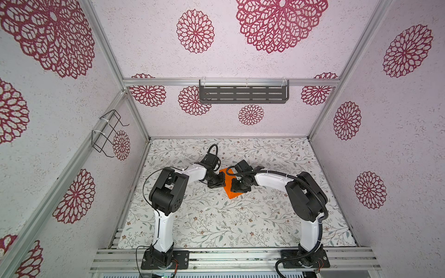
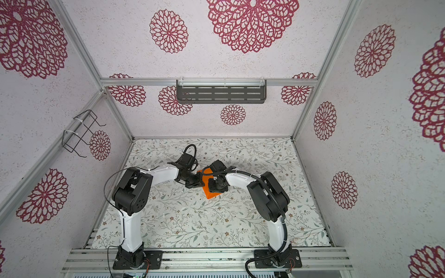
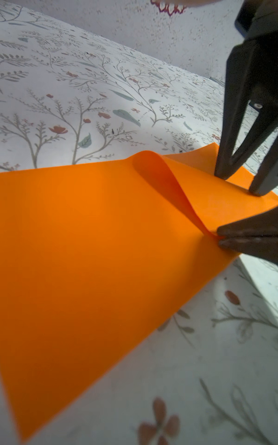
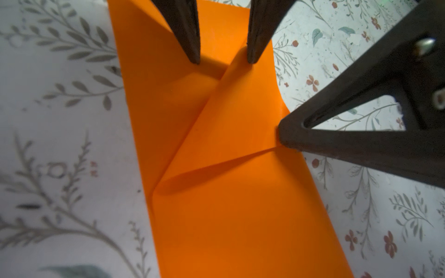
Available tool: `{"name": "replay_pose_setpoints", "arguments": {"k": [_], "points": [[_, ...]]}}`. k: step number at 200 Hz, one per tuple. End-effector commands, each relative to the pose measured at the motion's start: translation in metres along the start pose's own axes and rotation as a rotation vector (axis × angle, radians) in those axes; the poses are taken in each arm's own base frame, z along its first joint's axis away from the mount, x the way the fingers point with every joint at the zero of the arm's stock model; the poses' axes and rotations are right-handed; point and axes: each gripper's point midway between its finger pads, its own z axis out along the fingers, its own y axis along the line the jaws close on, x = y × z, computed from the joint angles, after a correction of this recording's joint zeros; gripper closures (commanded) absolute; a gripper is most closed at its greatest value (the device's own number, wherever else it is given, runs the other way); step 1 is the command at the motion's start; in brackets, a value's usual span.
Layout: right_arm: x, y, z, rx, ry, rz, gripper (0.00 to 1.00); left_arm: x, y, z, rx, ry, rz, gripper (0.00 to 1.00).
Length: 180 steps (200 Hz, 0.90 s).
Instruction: Fold a paper plane with a square sheet of paper (pick it up from the middle)
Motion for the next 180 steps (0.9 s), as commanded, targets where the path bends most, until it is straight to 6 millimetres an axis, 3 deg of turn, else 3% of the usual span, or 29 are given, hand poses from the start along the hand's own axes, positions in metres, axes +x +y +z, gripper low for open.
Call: {"name": "replay_pose_setpoints", "arguments": {"k": [1, 78, 146, 173, 180], "points": [[0.035, -0.033, 0.028, 0.139, 0.115, 0.002, 0.63, -0.002, 0.005, 0.005, -0.022, 0.003, 0.005, 1.0], [0.042, -0.045, 0.036, 0.198, 0.125, 0.012, 0.64, -0.002, 0.001, 0.0, -0.017, 0.0, 0.003, 0.95], [0.053, -0.053, 0.047, 0.239, 0.142, 0.044, 0.65, -0.013, -0.013, -0.026, 0.023, -0.057, -0.015, 0.86], [0.056, -0.056, 0.049, 0.248, 0.149, 0.055, 0.64, -0.017, -0.005, -0.032, 0.014, -0.085, -0.054, 0.83], [0.056, -0.055, 0.049, 0.247, 0.147, 0.058, 0.65, -0.02, -0.011, -0.046, 0.03, -0.118, -0.05, 0.82]]}}
